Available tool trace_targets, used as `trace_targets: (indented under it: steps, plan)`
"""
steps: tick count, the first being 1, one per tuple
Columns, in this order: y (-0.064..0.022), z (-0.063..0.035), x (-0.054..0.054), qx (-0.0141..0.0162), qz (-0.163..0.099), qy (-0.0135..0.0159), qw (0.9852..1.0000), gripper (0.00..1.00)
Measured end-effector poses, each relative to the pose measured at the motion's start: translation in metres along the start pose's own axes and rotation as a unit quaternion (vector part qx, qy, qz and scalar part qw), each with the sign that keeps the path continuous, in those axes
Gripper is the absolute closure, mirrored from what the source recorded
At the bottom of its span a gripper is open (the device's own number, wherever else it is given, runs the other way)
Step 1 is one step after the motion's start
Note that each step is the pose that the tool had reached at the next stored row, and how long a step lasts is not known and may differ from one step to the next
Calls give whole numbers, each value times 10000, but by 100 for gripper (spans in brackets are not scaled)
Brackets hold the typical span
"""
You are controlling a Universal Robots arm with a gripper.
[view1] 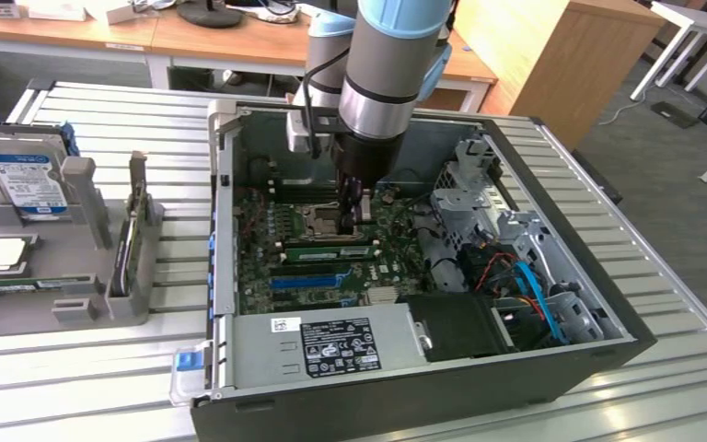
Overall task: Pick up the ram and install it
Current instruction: 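Press down the ram until it locks into place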
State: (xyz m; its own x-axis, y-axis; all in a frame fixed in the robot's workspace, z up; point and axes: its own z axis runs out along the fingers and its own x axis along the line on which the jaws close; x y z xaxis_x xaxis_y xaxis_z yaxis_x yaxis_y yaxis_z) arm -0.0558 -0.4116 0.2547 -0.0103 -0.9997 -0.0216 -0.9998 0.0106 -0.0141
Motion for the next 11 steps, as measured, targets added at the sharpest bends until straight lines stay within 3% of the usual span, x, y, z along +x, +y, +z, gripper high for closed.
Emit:
trace_targets:
  steps: [11]
  plan:
    - [0, 0, 0, 1, 64, 1, 10000, 90]
